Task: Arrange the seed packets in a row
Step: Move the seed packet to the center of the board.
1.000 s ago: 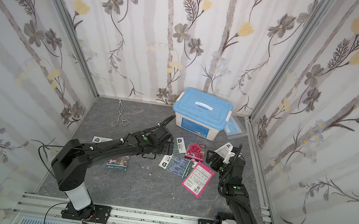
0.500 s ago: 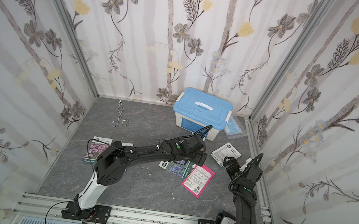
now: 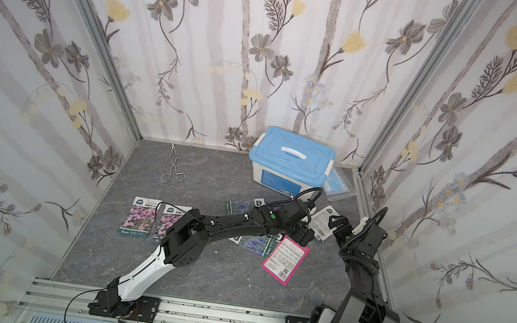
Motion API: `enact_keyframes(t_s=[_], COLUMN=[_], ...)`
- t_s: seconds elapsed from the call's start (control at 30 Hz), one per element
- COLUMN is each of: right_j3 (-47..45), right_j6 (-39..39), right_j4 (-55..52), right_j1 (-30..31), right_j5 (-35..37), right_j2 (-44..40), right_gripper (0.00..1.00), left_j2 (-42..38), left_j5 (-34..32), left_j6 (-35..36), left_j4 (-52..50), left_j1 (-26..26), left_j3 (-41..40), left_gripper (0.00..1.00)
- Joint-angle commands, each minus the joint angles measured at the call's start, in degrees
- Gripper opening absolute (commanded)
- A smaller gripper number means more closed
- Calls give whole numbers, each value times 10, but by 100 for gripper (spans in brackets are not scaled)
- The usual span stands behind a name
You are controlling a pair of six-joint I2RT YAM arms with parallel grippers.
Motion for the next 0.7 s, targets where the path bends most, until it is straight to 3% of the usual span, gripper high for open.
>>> enact_keyframes(t_s=[0.0,0.5,0.67], right_j3=[44,243,264], right_j6=[-22,-20,-40], right_j4=[14,-37,-71], right_j1=[10,68,88], right_j5=[-20,21,61], right_j2=[70,284,300], right_gripper=[96,99,100], left_j2=[-21,-154,-186], left_j5=[-4,-32,-50], left_j6=[18,-9,-11], left_j4=[35,126,135], left_j1=[-2,-6,-6], left_j3=[-20,-229,-267], left_gripper=[91,91,91])
